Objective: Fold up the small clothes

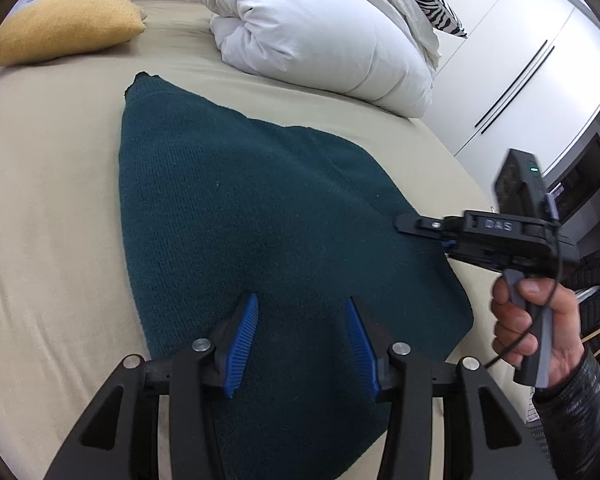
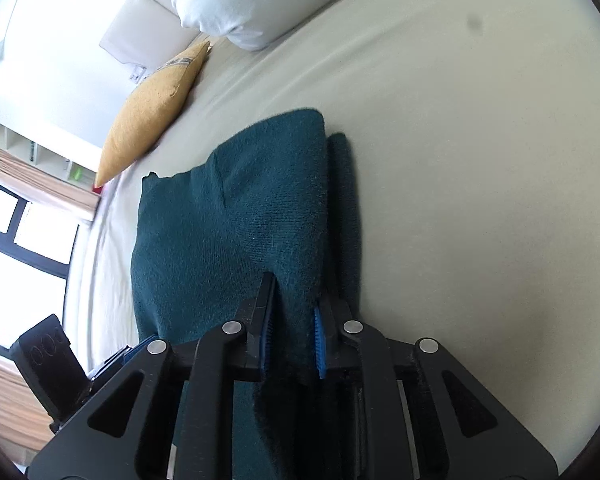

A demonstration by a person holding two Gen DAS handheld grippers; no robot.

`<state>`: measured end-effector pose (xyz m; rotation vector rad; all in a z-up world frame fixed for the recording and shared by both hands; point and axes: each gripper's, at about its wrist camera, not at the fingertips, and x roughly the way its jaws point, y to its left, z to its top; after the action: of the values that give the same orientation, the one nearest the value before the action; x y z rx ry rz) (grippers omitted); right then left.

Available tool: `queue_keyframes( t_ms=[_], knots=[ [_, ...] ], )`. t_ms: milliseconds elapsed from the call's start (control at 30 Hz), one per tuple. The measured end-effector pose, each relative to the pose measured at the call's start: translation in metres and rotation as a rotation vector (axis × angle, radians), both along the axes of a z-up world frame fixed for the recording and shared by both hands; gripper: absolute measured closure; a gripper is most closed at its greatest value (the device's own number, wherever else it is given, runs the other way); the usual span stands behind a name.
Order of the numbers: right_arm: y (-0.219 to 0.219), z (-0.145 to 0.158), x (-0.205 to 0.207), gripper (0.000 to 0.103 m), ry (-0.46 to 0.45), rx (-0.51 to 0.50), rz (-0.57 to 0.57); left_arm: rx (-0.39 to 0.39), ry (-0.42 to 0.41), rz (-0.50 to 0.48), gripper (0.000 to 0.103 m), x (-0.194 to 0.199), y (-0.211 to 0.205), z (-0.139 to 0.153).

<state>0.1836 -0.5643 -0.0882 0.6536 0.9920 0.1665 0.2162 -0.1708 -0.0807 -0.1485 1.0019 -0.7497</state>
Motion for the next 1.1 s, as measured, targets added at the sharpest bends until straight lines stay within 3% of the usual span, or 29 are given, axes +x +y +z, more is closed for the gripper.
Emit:
queue_keyframes(
  t_ms=[67, 133, 233, 300, 433, 500, 600, 700, 767, 833, 1000, 1100],
  knots=[
    [0.008, 0.021, -0.013, 0.084, -0.022, -0.126, -0.033, -0.004, 0.007, 0.004, 0.055, 0.0, 0.0, 0.0],
    [0.015, 0.041, -0.027, 0.084, -0.072, -0.187, -0.043, -0.001, 0.006, 0.007, 0.055, -0.001, 0.0, -0.001],
    [0.029, 0.057, -0.05, 0.084, -0.143, -0.108, 0.022, -0.002, 0.009, 0.013, 0.055, -0.002, -0.001, -0.001],
    [0.04, 0.052, -0.056, 0.084, -0.131, -0.089, 0.067, -0.001, 0.011, 0.015, 0.055, -0.003, -0.001, -0.001],
    [0.035, 0.0, -0.057, 0.09, 0.009, -0.058, 0.084, 0.011, 0.011, 0.004, 0.055, -0.005, -0.001, -0.002],
    [0.021, -0.015, -0.066, 0.103, -0.022, 0.022, 0.074, 0.008, 0.01, 0.0, 0.055, -0.005, 0.001, -0.002],
    [0.006, -0.018, -0.084, 0.103, -0.035, 0.058, 0.044, 0.022, -0.005, 0.003, 0.056, -0.012, 0.005, 0.006],
    [0.004, -0.007, -0.089, 0.102, -0.039, 0.026, 0.052, 0.041, -0.079, 0.013, 0.056, -0.016, 0.01, 0.025],
    [0.003, 0.007, -0.092, 0.093, -0.052, -0.01, 0.056, 0.05, -0.135, 0.033, 0.056, -0.01, 0.012, 0.039],
    [-0.001, 0.022, -0.083, 0.093, -0.076, -0.031, 0.049, 0.06, -0.147, 0.044, 0.056, 0.007, 0.01, 0.046],
    [-0.002, 0.038, -0.027, 0.093, -0.122, 0.075, 0.128, 0.142, -0.161, 0.068, 0.056, 0.054, -0.009, 0.042],
    [0.009, 0.036, 0.013, 0.093, -0.104, 0.117, 0.174, 0.193, -0.175, 0.082, 0.056, 0.078, -0.021, 0.036]
  ],
)
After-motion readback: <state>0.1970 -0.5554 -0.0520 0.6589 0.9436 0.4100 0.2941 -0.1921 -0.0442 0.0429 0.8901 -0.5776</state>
